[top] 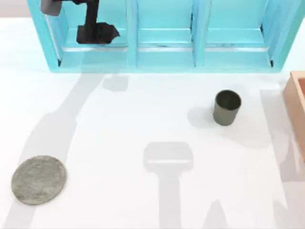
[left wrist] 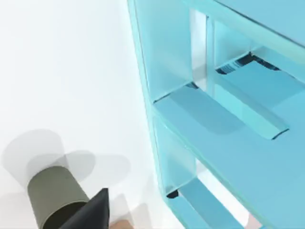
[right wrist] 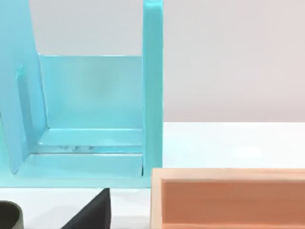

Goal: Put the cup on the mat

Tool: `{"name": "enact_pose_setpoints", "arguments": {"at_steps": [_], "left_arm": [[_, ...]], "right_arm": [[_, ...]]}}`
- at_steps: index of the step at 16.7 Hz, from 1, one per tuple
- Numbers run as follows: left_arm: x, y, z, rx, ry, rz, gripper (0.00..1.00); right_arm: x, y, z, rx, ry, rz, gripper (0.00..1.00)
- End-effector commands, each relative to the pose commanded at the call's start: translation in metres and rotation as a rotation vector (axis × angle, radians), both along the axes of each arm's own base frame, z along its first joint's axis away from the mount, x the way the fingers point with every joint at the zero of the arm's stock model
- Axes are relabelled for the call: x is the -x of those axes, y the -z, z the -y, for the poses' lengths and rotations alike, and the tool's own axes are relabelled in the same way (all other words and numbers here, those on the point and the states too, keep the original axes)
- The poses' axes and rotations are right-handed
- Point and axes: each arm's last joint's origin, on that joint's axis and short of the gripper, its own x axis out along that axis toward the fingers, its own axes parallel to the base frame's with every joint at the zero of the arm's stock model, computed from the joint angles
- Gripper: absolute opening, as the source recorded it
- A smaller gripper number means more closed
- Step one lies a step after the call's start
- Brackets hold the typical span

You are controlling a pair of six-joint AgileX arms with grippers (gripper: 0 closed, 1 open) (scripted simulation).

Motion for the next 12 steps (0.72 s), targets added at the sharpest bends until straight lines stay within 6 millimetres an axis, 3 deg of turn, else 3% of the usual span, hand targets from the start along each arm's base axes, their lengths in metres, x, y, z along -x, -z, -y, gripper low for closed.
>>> {"name": "enact_pose_setpoints", "arguments": {"at_steps": [3,7,10,12], "left_arm": [[-0.011,0.013,0.06,0.091,-0.025,-0.149,1.0],[-0.003,0.047,0.129,0.12,-0.059,-0.359,1.0],[0.007,0.083,0.165,0.084,-0.089,-0.498,1.0],[0.012,0.099,0.177,0.062,-0.101,-0.55,1.0]], "right_arm": [[0.0,0.0,0.0,0.0,0.0,0.0,1.0],[0.0,0.0,0.0,0.0,0.0,0.0,1.0],[0.0,0.0,0.0,0.0,0.0,0.0,1.0],[0.0,0.0,0.0,0.0,0.0,0.0,1.0]]}}
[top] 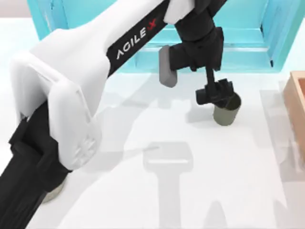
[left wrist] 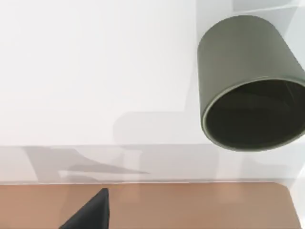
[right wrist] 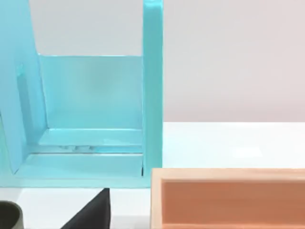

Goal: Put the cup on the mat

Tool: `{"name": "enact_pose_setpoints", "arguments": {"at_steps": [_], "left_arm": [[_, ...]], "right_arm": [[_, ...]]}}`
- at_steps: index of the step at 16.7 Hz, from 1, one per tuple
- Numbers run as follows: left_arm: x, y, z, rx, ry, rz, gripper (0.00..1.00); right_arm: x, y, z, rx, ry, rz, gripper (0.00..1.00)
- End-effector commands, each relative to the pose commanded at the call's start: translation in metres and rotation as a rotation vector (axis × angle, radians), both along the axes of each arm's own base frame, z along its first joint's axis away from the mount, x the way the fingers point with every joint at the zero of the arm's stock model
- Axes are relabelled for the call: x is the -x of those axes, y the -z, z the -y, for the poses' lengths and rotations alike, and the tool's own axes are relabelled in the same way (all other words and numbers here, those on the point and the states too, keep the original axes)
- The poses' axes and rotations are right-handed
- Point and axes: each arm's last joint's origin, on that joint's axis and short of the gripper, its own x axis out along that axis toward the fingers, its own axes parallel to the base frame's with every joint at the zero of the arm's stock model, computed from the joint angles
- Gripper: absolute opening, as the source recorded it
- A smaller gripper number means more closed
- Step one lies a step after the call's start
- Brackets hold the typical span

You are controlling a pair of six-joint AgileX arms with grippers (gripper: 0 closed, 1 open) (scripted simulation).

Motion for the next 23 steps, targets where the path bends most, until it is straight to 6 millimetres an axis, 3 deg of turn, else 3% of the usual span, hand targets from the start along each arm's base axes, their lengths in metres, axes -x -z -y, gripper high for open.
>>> {"name": "enact_pose_setpoints", "arguments": {"at_steps": [8,16,21,23], "left_arm": [[-0.001,0.009,0.004,-0.007,-0.003,-0.012,1.0],[0.001,0.087,0.038,-0.004,-0.001,-0.011,1.0],[0.002,0.096,0.042,-0.005,-0.001,-0.012,1.0],[0.002,0.096,0.042,-0.005,-0.001,-0.012,0.85]], "right_arm": [[0.0,0.0,0.0,0.0,0.0,0.0,1.0],[0.0,0.0,0.0,0.0,0.0,0.0,1.0],[0.0,0.0,0.0,0.0,0.0,0.0,1.0],[0.0,0.0,0.0,0.0,0.0,0.0,1.0]]}}
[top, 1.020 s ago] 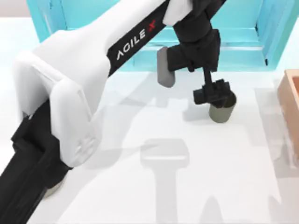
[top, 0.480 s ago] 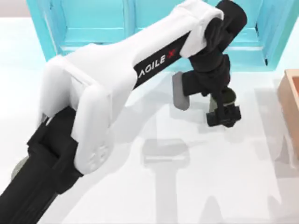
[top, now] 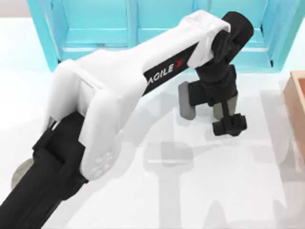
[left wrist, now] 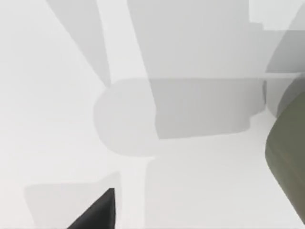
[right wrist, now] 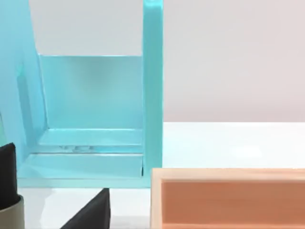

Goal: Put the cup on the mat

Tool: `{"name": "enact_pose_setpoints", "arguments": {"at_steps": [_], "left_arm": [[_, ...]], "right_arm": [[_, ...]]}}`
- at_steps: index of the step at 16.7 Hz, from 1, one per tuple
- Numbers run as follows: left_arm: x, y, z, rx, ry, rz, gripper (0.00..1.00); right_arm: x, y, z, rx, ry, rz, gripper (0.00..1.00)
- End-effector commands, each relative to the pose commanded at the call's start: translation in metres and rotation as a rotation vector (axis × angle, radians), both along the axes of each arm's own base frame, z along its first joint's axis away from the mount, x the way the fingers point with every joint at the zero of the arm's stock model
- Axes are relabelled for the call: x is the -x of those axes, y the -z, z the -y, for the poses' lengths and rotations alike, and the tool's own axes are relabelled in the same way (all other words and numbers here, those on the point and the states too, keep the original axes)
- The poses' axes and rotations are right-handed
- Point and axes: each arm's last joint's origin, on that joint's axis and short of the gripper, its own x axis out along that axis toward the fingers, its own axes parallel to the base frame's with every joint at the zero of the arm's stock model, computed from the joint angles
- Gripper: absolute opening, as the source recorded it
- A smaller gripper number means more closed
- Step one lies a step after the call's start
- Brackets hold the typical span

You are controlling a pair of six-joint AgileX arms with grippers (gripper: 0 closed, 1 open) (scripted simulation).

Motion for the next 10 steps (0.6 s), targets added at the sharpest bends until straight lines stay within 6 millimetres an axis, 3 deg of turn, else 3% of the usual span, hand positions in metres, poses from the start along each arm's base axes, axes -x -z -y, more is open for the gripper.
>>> {"name": "enact_pose_setpoints", "arguments": {"at_steps": [10], "left_arm": [[0.0,0.0,0.0,0.0,0.0,0.0,0.1]], "right_arm": [[0.0,0.0,0.0,0.0,0.0,0.0,1.0]]}}
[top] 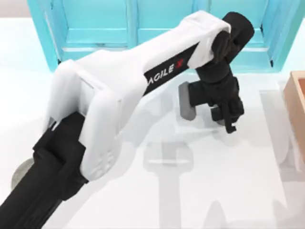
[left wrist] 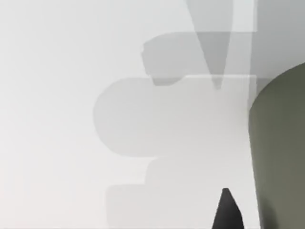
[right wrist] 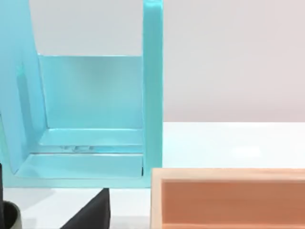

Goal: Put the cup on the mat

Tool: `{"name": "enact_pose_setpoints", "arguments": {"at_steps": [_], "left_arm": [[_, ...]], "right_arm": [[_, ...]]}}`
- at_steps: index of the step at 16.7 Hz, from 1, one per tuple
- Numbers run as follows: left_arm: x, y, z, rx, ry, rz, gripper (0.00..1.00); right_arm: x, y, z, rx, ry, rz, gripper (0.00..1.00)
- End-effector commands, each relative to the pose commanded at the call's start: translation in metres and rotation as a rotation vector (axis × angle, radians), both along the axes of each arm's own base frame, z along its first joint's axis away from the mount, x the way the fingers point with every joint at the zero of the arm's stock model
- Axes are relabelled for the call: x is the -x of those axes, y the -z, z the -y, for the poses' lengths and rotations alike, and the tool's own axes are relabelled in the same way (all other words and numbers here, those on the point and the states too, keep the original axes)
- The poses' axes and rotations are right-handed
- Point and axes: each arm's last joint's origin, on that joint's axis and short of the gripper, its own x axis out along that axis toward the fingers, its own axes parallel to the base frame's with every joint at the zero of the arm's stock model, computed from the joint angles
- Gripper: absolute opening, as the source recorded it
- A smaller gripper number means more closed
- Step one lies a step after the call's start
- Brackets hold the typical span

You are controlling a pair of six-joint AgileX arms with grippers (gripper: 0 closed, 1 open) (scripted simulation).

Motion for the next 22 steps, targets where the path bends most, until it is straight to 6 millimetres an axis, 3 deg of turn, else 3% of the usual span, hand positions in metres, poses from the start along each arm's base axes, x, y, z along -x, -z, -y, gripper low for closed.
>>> {"name": "enact_pose_setpoints", "arguments": {"at_steps": [2,13,17,22], "left_arm": [[0.0,0.0,0.0,0.0,0.0,0.0,0.0],[-0.003,-0.005,-0.007,-0.002,0.015,0.015,0.0],[-0.014,-0.021,-0.036,-0.037,0.13,0.084,0.0],[-0.025,-0.043,-0.107,-0.137,0.424,0.181,0.0]], "right_arm": [[0.0,0.0,0.0,0.0,0.0,0.0,1.0],[0.0,0.0,0.0,0.0,0.0,0.0,1.0],[0.0,0.0,0.0,0.0,0.0,0.0,1.0],[0.0,0.0,0.0,0.0,0.0,0.0,1.0]]}}
